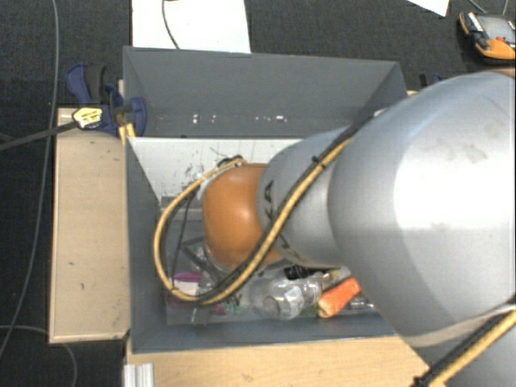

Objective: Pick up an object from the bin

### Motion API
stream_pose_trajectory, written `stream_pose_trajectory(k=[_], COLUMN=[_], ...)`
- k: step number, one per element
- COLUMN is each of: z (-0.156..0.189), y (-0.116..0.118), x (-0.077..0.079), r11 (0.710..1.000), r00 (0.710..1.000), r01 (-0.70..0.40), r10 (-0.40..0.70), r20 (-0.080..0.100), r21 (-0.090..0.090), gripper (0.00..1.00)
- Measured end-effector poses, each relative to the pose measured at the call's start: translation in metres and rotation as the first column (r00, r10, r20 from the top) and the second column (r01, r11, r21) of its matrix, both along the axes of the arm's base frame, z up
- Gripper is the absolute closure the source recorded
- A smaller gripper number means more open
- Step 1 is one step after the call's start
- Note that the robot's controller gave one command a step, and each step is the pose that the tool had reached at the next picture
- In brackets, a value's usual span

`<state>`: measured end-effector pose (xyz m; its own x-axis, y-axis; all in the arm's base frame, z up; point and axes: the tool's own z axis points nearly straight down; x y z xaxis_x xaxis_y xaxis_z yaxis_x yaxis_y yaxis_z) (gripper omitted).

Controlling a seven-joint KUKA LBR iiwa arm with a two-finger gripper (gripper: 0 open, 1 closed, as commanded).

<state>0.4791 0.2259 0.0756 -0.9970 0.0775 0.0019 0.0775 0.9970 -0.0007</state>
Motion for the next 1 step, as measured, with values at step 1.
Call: stream_pose_trajectory(k=[1], z=[0.0272], y=[-0.0011], x=[-0.0033], r11=[1.0], r00=[1.0], r01=[0.001], r10=[-0.001], r20=[-0.011], r21=[-0.004], gripper=[1.0])
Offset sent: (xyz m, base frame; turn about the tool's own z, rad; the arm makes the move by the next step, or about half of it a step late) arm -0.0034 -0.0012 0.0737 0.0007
